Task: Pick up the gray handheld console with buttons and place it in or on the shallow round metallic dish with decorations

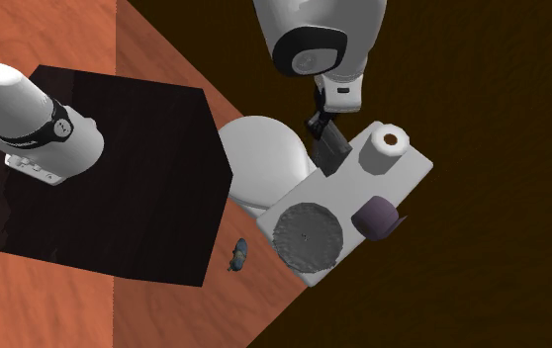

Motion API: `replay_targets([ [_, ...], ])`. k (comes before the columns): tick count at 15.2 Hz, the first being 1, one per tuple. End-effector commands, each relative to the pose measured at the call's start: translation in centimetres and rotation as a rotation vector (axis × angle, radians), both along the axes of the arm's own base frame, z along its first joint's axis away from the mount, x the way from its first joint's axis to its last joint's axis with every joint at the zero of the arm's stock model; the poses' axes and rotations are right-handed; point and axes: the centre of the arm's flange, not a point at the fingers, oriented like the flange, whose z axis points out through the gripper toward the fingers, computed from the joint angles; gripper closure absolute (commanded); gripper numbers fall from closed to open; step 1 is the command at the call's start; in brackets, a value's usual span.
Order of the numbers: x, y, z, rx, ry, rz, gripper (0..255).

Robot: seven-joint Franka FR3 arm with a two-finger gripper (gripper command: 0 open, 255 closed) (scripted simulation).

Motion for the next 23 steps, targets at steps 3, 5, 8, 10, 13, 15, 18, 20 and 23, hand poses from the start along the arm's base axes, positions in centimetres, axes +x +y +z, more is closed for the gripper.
replay_targets([
  [3,0.2,0.0,2.2,0.000,0.000,0.000,255],
  [5,0.2,0.0,3.3,0.000,0.000,0.000,255],
  [8,0.2,0.0,4.8,0.000,0.000,0.000,255],
  [10,0.2,0.0,5.9,0.000,0.000,0.000,255],
  [13,0.2,0.0,7.5,0.000,0.000,0.000,255],
  [15,0.1,-1.3,8.1,0.000,0.000,0.000,255],
  [18,-0.2,-5.2,8.9,0.000,0.000,0.000,255],
  [20,-0.3,-7.8,9.4,0.000,0.000,0.000,255],
  [23,-0.6,-11.7,10.2,0.000,0.000,0.000,255],
])
